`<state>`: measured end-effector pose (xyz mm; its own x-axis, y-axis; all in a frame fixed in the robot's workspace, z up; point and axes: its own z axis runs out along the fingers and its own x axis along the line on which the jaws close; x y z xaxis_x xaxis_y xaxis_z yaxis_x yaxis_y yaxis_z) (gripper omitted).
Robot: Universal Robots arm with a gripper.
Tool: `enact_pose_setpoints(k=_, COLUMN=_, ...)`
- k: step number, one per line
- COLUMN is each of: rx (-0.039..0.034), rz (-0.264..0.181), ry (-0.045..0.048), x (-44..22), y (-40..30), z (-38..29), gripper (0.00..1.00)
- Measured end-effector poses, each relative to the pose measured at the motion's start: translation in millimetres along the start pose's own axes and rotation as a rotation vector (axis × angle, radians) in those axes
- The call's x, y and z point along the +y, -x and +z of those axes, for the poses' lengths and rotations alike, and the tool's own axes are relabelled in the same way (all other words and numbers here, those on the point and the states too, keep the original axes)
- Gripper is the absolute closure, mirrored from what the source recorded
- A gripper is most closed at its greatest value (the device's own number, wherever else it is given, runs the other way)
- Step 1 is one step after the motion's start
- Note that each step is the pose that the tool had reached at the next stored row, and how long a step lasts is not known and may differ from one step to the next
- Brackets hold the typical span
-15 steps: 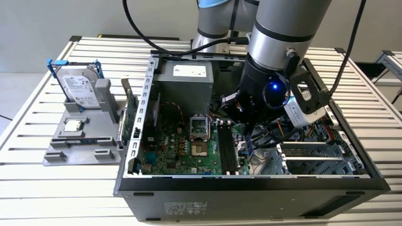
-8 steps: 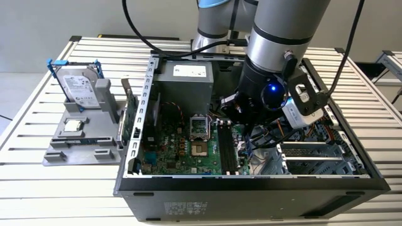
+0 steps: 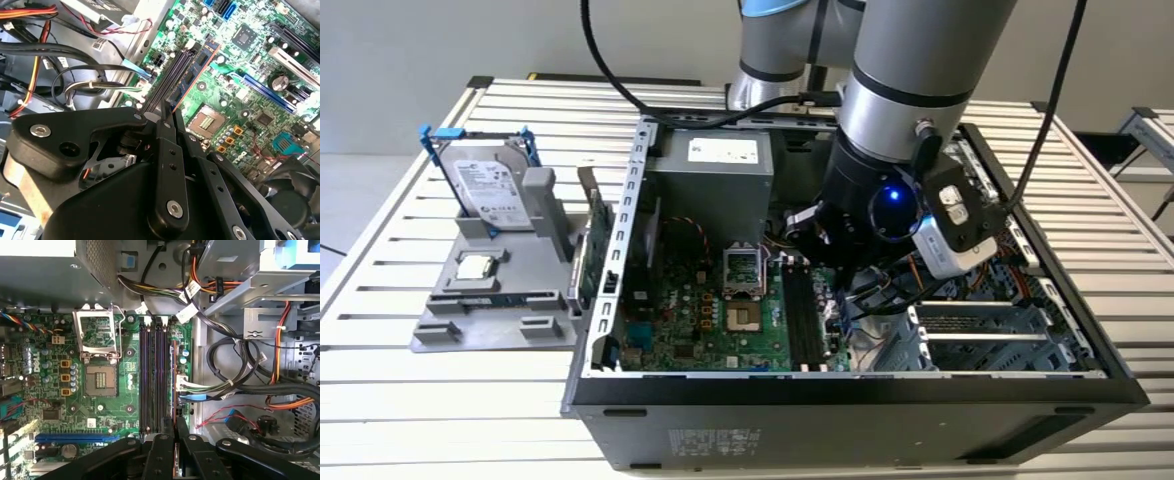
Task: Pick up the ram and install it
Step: 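Insert the ram into the slot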
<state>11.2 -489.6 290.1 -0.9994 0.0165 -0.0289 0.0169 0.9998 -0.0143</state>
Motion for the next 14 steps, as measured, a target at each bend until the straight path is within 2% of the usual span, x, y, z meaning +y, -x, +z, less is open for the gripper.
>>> enact_pose_setpoints(k=8, rx=-0.0001, rz=-0.001, ry=0.0001, x=1.6, y=-0.5, z=6.6, gripper=1.00)
enact_pose_setpoints(k=14, rx=0.0000, rz=-0.002, ry=0.0000, x=2.8, y=-0.8, z=15.0, gripper=1.00)
